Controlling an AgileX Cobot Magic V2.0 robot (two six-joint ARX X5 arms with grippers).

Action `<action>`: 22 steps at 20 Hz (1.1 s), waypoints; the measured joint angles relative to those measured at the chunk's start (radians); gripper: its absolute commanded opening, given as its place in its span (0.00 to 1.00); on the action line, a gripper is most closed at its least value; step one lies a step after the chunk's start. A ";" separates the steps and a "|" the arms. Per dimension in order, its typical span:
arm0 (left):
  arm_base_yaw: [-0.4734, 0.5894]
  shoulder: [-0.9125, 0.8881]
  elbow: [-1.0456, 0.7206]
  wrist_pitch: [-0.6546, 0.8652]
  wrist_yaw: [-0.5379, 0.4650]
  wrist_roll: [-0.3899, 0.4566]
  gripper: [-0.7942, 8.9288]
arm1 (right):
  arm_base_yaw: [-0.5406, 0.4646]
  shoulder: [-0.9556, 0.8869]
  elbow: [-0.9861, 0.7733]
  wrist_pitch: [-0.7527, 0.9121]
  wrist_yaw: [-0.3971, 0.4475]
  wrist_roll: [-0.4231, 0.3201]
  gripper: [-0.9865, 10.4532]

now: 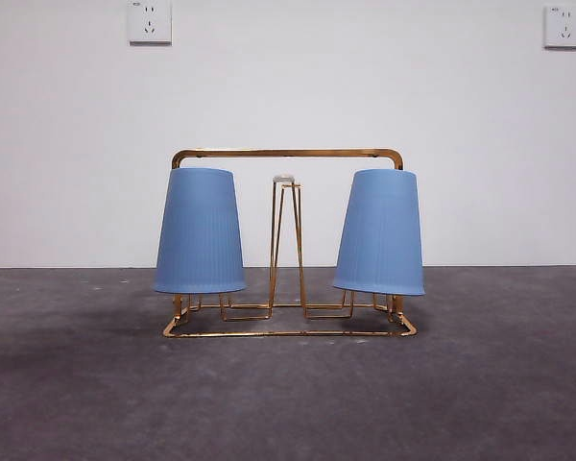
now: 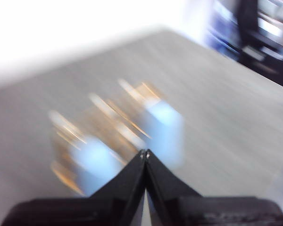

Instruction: Pick up cup 1,put cup 1 in the cup rack,pick up cup 2,put cup 2 in the cup rack

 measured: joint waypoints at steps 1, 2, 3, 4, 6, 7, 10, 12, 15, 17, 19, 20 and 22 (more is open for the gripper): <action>0.043 -0.018 0.000 0.048 -0.045 0.048 0.08 | 0.000 0.001 0.000 0.000 0.000 0.000 0.09; 0.111 -0.043 -0.001 0.091 -0.052 0.103 0.08 | 0.000 0.001 0.000 0.000 0.000 0.000 0.09; 0.181 -0.071 -0.009 0.124 -0.043 0.146 0.08 | 0.000 0.001 0.000 0.000 0.000 0.000 0.09; 0.246 -0.103 -0.028 0.154 -0.020 0.173 0.08 | 0.000 0.001 0.000 0.000 0.000 0.000 0.09; 0.361 -0.186 -0.113 0.216 0.003 0.210 0.08 | 0.000 0.001 0.000 0.000 0.000 0.000 0.09; 0.405 -0.238 -0.175 0.260 -0.027 0.225 0.08 | 0.000 0.001 0.000 0.000 0.000 0.000 0.09; 0.462 -0.360 -0.389 0.432 -0.080 0.240 0.08 | 0.000 0.001 0.000 0.000 0.000 0.000 0.09; 0.462 -0.440 -0.557 0.500 -0.078 0.227 0.08 | 0.000 0.001 0.000 0.000 0.000 0.000 0.09; 0.462 -0.535 -0.779 0.558 -0.078 0.173 0.08 | 0.000 0.001 0.000 0.000 0.000 0.000 0.09; 0.462 -0.588 -0.899 0.560 -0.078 0.130 0.08 | 0.000 0.001 0.000 0.000 0.000 0.000 0.09; 0.462 -0.646 -0.999 0.557 -0.079 0.089 0.08 | 0.000 0.001 0.000 0.000 0.000 0.000 0.09; 0.462 -0.677 -1.039 0.558 -0.080 0.072 0.08 | 0.000 0.001 0.000 0.000 0.000 0.000 0.09; 0.462 -0.733 -1.101 0.558 -0.081 0.046 0.08 | 0.000 0.001 0.000 0.000 0.000 0.000 0.09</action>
